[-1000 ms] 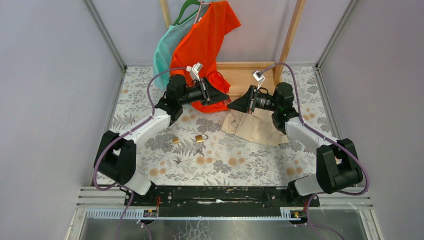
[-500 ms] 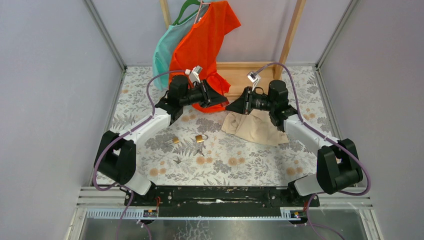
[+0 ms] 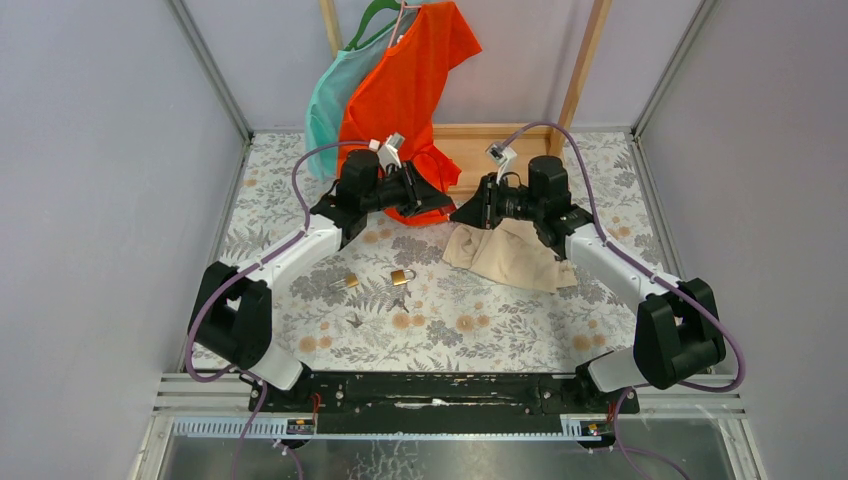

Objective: Lock with the key
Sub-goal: Lock the lock.

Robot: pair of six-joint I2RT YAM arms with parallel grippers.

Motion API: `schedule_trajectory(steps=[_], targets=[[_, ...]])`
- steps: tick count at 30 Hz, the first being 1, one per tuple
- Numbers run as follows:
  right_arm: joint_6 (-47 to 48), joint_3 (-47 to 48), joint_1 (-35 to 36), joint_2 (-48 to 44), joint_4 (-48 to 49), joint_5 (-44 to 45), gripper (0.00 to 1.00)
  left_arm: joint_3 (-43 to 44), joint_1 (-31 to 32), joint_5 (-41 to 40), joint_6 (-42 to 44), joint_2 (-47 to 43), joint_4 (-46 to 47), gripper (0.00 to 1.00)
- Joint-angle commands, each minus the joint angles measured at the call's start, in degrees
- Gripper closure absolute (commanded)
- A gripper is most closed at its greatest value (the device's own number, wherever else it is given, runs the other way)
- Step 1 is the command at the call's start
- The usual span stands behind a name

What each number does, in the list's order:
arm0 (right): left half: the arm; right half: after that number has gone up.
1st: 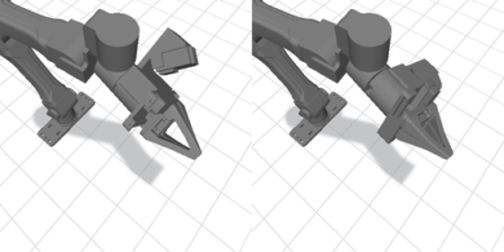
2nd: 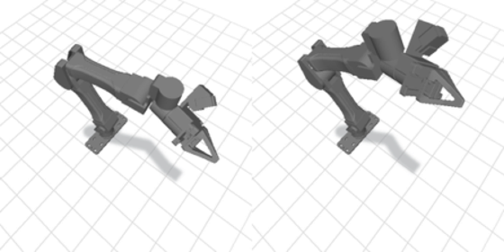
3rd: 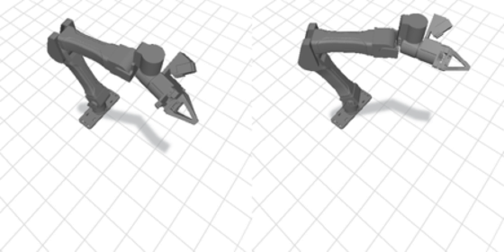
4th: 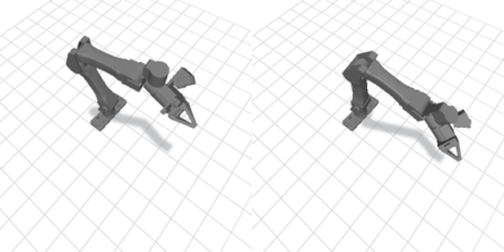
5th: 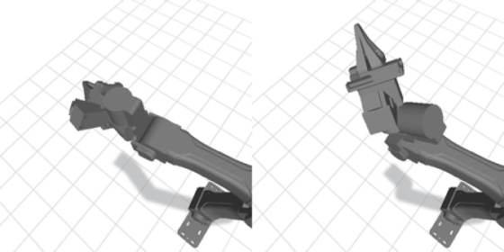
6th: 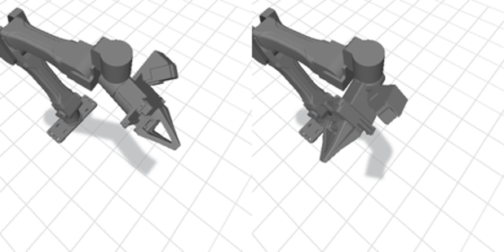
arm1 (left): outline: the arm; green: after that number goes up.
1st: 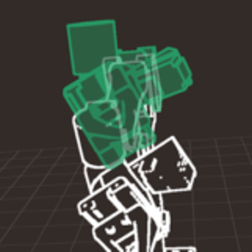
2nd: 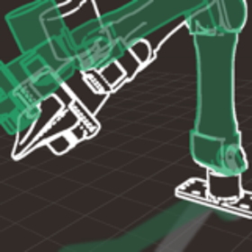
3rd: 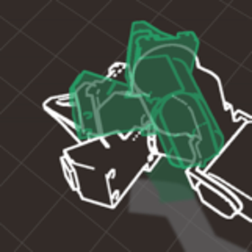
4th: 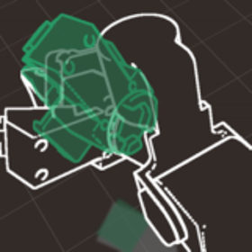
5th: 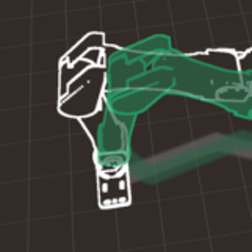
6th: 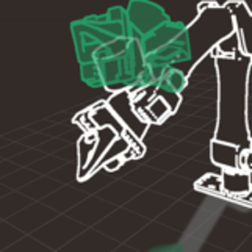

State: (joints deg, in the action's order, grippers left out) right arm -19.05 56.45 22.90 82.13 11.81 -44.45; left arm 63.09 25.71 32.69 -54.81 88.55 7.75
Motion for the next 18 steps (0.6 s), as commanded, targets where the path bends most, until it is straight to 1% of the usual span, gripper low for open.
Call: schedule_trajectory(steps=[1, 3, 5, 10, 14, 18], targets=[[-0.24, 3.3, -1.13, -1.59, 1.13, 0.42, 0.74, 0.88, -0.49, -0.68, 0.45, -0.15, 0.16, 1.0], [-2.56, 2.97, -1.55, -1.93, 3.05, -0.78, 0.63, -0.08, -0.58, -0.22, -0.93, -0.33, 1.45, 1.0], [-4.33, 2.8, -1.78, -2.06, 4.4, -1.97, 0.57, -1.02, -0.65, 0.52, -2.29, -0.4, 2.98, 1.0], [-4.81, 1.84, -1.8, -2.16, 4.78, -2.28, 0.52, -1.78, -0.75, 1.49, -4.19, -0.31, 4.42, 0.99], [-5.89, -0.07, -1.73, -2.06, 7.22, -2.83, 0.49, -2.59, -0.84, 2.95, -7.29, -0.05, 6.85, 0.99], [-3.08, 0.42, -1.79, -2.3, 4.5, -2.5, 0.46, -3.08, -1.16, 4.09, -10.31, -0.1, 8.09, 1.0]])
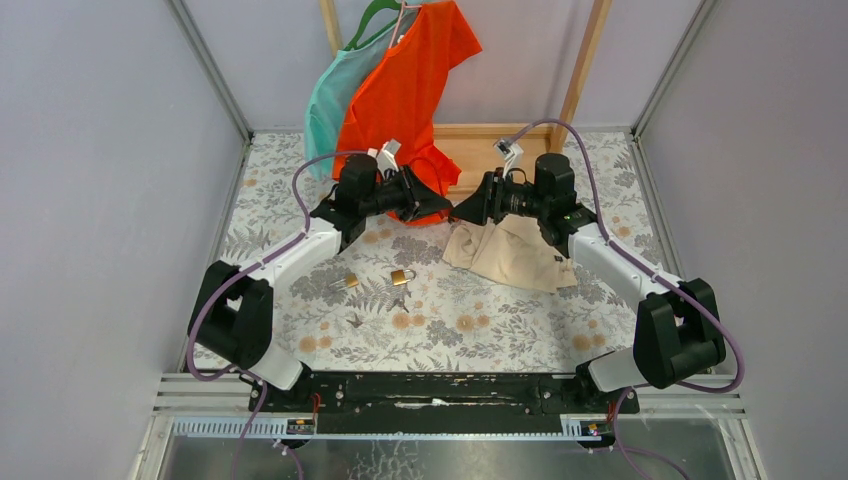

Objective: Lock with the key
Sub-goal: Lock the lock.

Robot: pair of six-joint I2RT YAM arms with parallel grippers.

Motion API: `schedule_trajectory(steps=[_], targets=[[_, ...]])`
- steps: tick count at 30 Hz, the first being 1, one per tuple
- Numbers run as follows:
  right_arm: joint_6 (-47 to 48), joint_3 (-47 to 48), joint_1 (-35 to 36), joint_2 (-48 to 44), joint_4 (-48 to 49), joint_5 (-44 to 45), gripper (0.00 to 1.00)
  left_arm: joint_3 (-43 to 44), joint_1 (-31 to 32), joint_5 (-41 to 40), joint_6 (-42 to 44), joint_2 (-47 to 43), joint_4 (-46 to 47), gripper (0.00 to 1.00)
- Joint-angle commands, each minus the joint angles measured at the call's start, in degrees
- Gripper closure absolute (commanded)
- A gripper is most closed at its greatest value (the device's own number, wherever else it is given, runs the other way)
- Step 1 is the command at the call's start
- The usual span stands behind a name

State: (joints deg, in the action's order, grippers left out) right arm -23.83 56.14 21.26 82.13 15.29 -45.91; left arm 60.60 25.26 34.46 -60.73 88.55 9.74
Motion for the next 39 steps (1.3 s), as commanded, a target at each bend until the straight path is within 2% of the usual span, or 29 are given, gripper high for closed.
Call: schedule_trajectory(steps=[1, 12, 18, 27, 39], targets=[[3.32, 1.42, -0.14, -2.44, -0.58, -0.88, 0.46, -0.65, -0.86, 2.58, -5.39, -0.13, 5.96, 1.0], [19.94, 14.93, 1.25, -2.03, -25.91, 3.04, 0.44, -3.19, -1.01, 4.71, -17.29, 1.6, 8.19, 1.0], [25.5, 19.08, 5.29, -0.64, -34.28, 11.18, 0.44, -3.68, -1.14, 4.56, -18.84, 1.6, 9.28, 1.0], [30.31, 20.24, 10.71, -0.65, -38.97, 24.1, 0.44, -5.57, -1.4, 4.56, -23.16, 2.55, 12.87, 1.0], [31.39, 22.08, 14.28, 1.9, -39.49, 28.76, 0.56, -5.05, -1.45, 4.65, -23.12, 2.77, 12.68, 1.0]])
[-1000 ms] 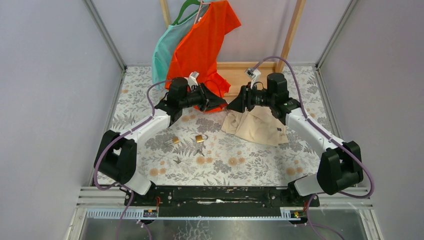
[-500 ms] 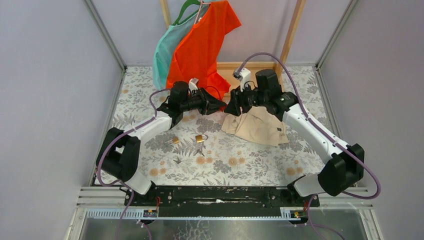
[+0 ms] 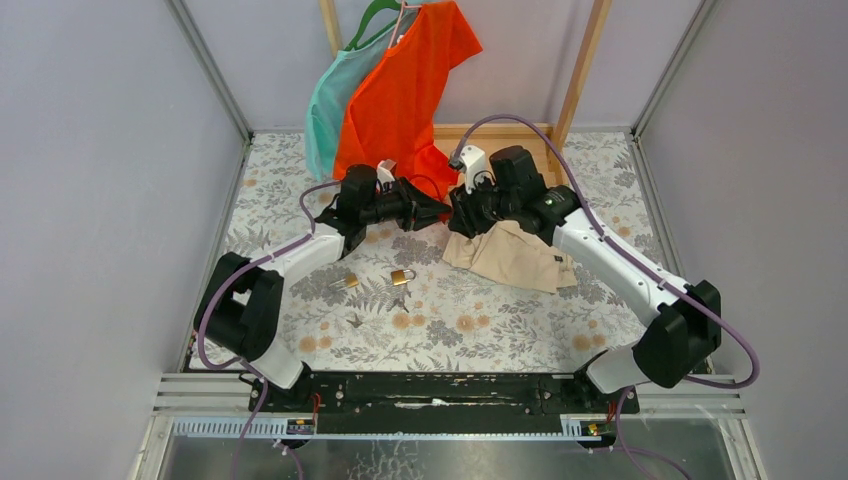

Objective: Lock with the key
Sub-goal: Lock the lock.

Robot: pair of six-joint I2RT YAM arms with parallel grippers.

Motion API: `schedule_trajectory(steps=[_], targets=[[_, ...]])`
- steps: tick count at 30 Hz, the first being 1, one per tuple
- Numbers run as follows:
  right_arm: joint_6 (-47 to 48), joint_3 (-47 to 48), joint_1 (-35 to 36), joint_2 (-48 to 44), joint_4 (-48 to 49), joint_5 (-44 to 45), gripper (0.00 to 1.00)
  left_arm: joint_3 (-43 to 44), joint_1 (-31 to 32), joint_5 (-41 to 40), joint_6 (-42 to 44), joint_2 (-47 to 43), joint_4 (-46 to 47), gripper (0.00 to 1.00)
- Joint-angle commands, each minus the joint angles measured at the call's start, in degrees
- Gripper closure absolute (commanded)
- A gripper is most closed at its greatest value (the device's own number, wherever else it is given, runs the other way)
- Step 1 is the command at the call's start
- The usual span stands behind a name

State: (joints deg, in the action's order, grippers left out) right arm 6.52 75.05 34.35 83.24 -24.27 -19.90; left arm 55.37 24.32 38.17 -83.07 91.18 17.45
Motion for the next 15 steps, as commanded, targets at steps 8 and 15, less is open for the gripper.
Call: schedule_trajectory(steps=[8, 15], targets=[[0.78, 3.37, 1.77, 1.13, 0.39, 3.75, 0.75, 0.35, -0.5, 0.94, -0.7, -0.03, 5.05, 1.0], [-2.96, 2.5, 1.77, 0.69, 2.54, 4.7, 0.95, 0.11, -0.5, 0.18, 0.35, -0.15, 6.28, 1.0]])
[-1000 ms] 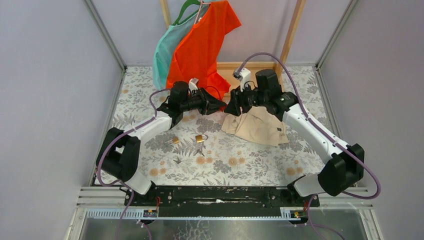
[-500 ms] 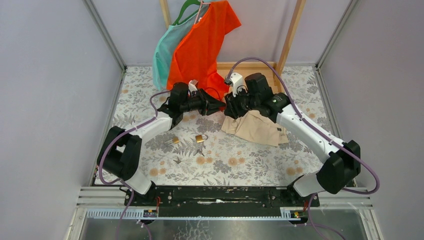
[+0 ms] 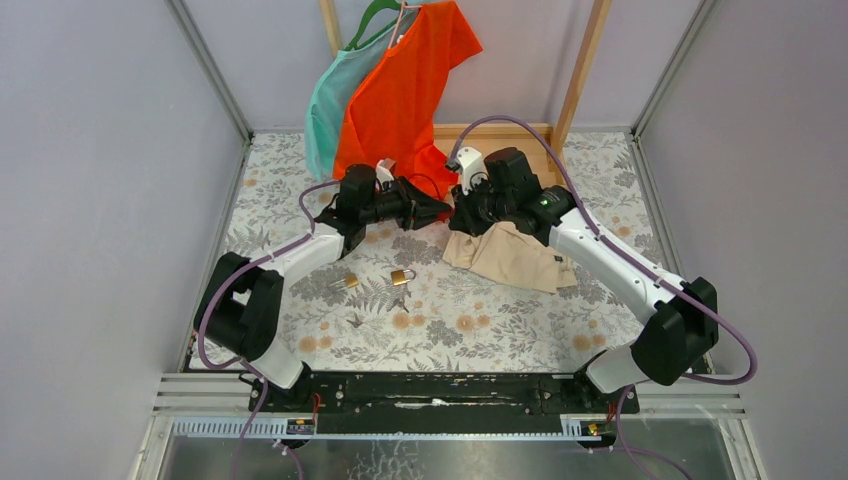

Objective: Lock with the key
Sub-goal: Lock the lock.

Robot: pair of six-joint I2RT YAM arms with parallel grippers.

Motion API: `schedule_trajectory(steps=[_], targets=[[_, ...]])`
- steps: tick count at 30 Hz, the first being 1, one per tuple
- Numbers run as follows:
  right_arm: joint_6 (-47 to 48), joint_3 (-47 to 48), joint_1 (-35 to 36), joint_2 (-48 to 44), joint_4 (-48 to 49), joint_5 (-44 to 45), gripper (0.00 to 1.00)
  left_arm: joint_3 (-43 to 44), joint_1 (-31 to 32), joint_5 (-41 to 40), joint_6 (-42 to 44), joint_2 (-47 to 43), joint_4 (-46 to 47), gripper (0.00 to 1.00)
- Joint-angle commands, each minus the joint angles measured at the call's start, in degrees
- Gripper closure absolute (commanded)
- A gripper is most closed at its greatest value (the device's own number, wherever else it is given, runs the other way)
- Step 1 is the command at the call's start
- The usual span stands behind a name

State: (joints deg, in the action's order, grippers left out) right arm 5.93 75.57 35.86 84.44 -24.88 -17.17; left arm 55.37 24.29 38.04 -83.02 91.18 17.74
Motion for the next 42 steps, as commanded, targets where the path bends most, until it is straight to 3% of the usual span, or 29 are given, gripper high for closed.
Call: schedule_trajectory(steps=[1, 6, 16, 32, 42], targets=[[-3.06, 1.69, 0.27, -0.63, 3.44, 2.17, 0.97, -0.12, -0.48, 0.22, 0.32, -0.25, 6.62, 1.0], [-6.77, 0.91, -0.5, -0.77, 4.69, 2.33, 1.0, -0.76, -0.47, -0.49, 1.38, -0.73, 9.1, 1.0], [-15.99, -2.14, -6.43, -0.95, 9.3, -9.26, 1.0, -2.01, -0.52, -0.78, 2.33, -1.17, 13.17, 1.0], [-14.51, -7.39, -6.83, -2.72, 11.35, -12.9, 1.0, -2.21, -0.59, -0.52, 3.84, -0.84, 15.67, 1.0], [-15.57, -11.91, -8.01, -4.95, 13.68, -16.43, 1.0, -0.82, -1.45, -0.66, 7.6, -0.18, 11.61, 1.0]])
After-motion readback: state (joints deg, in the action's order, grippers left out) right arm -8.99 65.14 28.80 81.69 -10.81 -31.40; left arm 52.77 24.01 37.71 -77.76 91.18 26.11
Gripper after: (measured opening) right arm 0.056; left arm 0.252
